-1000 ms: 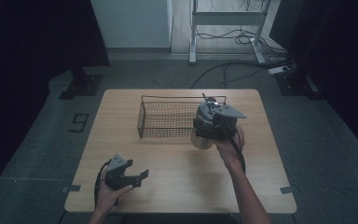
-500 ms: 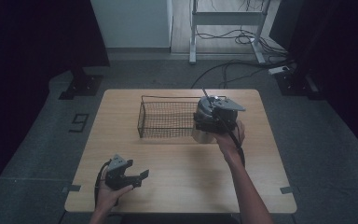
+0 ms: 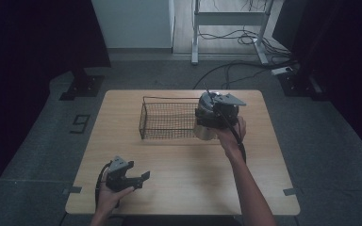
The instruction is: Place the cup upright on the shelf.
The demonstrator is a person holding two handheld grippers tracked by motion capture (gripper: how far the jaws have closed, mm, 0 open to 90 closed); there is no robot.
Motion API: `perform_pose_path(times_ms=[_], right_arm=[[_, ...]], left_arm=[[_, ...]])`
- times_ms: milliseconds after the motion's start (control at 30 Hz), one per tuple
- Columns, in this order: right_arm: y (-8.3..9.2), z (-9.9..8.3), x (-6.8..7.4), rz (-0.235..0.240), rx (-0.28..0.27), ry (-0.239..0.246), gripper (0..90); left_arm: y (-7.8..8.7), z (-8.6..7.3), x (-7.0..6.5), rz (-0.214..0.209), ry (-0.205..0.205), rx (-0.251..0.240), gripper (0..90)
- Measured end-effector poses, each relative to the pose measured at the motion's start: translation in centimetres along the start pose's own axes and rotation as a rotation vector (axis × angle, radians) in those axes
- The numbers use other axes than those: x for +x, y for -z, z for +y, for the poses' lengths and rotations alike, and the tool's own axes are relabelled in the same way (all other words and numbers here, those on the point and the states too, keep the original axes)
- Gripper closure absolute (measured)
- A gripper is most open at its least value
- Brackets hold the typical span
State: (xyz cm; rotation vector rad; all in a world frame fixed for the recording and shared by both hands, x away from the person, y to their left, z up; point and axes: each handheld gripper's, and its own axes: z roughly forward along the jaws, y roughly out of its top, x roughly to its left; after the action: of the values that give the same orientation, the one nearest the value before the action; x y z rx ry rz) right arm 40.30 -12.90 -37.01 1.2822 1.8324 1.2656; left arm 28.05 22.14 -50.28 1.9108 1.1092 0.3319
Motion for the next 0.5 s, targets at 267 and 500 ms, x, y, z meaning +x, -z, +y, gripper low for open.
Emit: perform_pose_path(times_ms=[267,500], right_arm=[[-0.5,0.4,-0.2,-0.008,0.000,0.009,3.3],[-1.6,0.9,-0.6,-0.018,0.011,0.007,3.3]], left_arm=[[0.1,0.1,-0.1,-0.006,-0.004,-0.003,15.3],[0.1,0.1,-0.2,-0.010,-0.005,-0.004,15.3]])
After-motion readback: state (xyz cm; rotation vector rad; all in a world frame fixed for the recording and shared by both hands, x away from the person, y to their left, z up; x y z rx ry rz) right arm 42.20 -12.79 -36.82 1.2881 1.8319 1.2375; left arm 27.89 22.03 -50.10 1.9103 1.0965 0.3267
